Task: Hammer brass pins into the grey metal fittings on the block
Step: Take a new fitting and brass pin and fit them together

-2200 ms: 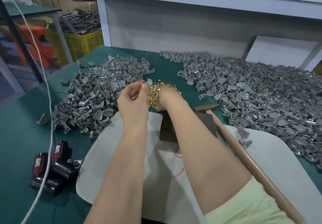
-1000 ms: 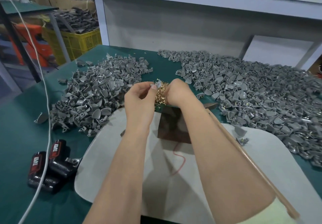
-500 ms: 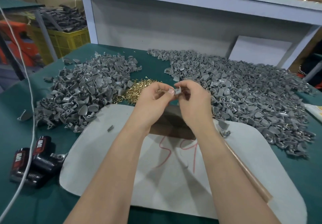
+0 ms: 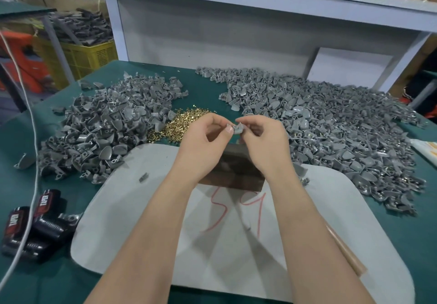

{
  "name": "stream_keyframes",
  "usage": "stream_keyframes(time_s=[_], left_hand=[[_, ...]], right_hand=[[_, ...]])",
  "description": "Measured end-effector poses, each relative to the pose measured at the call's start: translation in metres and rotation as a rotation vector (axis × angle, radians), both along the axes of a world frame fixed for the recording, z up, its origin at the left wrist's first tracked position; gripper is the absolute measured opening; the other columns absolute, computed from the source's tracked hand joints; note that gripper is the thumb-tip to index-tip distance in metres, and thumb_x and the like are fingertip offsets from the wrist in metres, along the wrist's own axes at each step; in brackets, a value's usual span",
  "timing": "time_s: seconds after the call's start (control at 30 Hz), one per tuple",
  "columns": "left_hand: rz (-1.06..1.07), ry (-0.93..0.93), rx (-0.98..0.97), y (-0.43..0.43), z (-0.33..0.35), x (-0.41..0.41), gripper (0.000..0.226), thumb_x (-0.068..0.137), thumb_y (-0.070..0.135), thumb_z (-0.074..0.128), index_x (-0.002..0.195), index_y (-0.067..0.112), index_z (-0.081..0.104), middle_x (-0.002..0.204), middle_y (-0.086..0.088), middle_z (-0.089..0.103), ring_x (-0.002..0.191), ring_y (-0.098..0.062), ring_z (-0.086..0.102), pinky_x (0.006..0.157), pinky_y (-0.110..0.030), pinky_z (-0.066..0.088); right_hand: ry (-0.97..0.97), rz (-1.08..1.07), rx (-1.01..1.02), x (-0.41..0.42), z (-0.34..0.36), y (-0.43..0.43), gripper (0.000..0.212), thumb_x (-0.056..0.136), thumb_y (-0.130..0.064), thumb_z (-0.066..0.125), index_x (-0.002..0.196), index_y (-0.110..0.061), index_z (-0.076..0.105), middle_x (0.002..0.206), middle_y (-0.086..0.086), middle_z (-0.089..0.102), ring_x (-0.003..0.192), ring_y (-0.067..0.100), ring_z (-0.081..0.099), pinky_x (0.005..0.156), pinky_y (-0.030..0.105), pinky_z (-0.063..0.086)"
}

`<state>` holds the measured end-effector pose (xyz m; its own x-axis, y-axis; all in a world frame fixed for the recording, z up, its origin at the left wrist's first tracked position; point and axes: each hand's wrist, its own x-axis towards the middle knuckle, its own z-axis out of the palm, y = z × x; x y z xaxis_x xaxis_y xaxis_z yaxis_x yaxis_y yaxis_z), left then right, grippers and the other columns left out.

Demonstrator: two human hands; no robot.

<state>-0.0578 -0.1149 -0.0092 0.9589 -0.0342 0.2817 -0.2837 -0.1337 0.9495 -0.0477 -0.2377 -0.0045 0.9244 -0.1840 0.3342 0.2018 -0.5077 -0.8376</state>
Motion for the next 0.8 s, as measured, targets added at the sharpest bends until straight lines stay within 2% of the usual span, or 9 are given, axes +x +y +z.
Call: stream_keyframes(time_s=[0.07, 0.13, 0.2, 0.27, 0.3, 0.37, 0.63, 0.8], left_hand=[[0.081, -0.044, 0.170, 0.001, -0.003, 0.001, 0.006, 0.090, 0.013, 0.063, 0.087, 0.019, 0.063, 0.090, 0.006, 0.067, 0.088, -0.009, 0.062, 0.086, -0.023, 0.048], [0.181, -0.034, 0.418, 0.002, -0.006, 0.002, 0.010, 0.088, 0.021, 0.064, 0.081, 0.028, 0.062, 0.084, 0.013, 0.063, 0.086, -0.010, 0.059, 0.089, -0.033, 0.045], [0.237, 0.022, 0.604, 0.003, -0.009, 0.002, 0.010, 0.087, 0.028, 0.065, 0.079, 0.033, 0.063, 0.085, 0.013, 0.066, 0.095, -0.013, 0.060, 0.091, -0.036, 0.040], [0.266, 0.048, 0.698, 0.002, -0.010, 0.003, 0.006, 0.087, 0.031, 0.064, 0.084, 0.033, 0.069, 0.091, 0.012, 0.067, 0.104, -0.017, 0.058, 0.085, -0.034, 0.033], [0.273, 0.047, 0.721, 0.001, -0.011, 0.003, 0.007, 0.087, 0.032, 0.064, 0.086, 0.033, 0.071, 0.093, 0.011, 0.065, 0.106, -0.020, 0.056, 0.083, -0.034, 0.031], [0.275, 0.038, 0.737, 0.002, -0.012, 0.004, 0.009, 0.088, 0.033, 0.063, 0.087, 0.033, 0.072, 0.095, 0.010, 0.064, 0.107, -0.021, 0.055, 0.083, -0.036, 0.031], [0.258, 0.010, 0.778, 0.003, -0.012, 0.004, 0.012, 0.090, 0.033, 0.061, 0.095, 0.031, 0.072, 0.102, 0.005, 0.062, 0.109, -0.023, 0.051, 0.089, -0.038, 0.034], [0.252, 0.005, 0.791, 0.004, -0.012, 0.004, 0.013, 0.091, 0.032, 0.060, 0.097, 0.028, 0.070, 0.106, 0.004, 0.059, 0.110, -0.024, 0.048, 0.090, -0.038, 0.033]], right_hand=[[0.012, 0.003, 0.105, -0.001, -0.001, -0.006, 0.020, 0.086, -0.002, 0.060, 0.082, -0.020, 0.067, 0.081, 0.004, 0.069, 0.081, 0.024, 0.067, 0.083, 0.046, 0.054], [0.025, 0.034, 0.152, -0.002, -0.002, -0.010, 0.022, 0.086, -0.002, 0.061, 0.078, -0.022, 0.064, 0.075, 0.003, 0.068, 0.074, 0.020, 0.068, 0.080, 0.045, 0.055], [0.038, 0.066, 0.035, -0.004, -0.003, -0.008, 0.021, 0.085, -0.005, 0.063, 0.075, -0.023, 0.063, 0.075, -0.001, 0.068, 0.075, 0.016, 0.067, 0.082, 0.039, 0.055], [0.055, 0.082, -0.145, -0.005, -0.006, -0.004, 0.016, 0.084, -0.010, 0.066, 0.076, -0.023, 0.065, 0.084, -0.001, 0.068, 0.074, 0.009, 0.061, 0.080, 0.024, 0.049], [0.065, 0.084, -0.225, -0.005, -0.008, -0.003, 0.012, 0.084, -0.012, 0.067, 0.078, -0.023, 0.067, 0.088, -0.001, 0.066, 0.072, 0.004, 0.057, 0.076, 0.017, 0.043], [0.087, 0.078, -0.320, -0.006, -0.010, 0.000, 0.006, 0.084, -0.014, 0.067, 0.082, -0.019, 0.070, 0.092, 0.000, 0.061, 0.069, 0.003, 0.050, 0.070, 0.013, 0.035], [0.121, 0.033, -0.426, -0.009, -0.007, 0.005, 0.012, 0.087, -0.017, 0.064, 0.076, -0.022, 0.064, 0.088, -0.004, 0.053, 0.086, 0.015, 0.054, 0.078, 0.024, 0.040], [0.144, 0.032, -0.504, -0.010, 0.000, 0.008, 0.009, 0.088, -0.017, 0.062, 0.084, -0.015, 0.069, 0.095, 0.001, 0.058, 0.094, 0.021, 0.057, 0.087, 0.031, 0.043]])
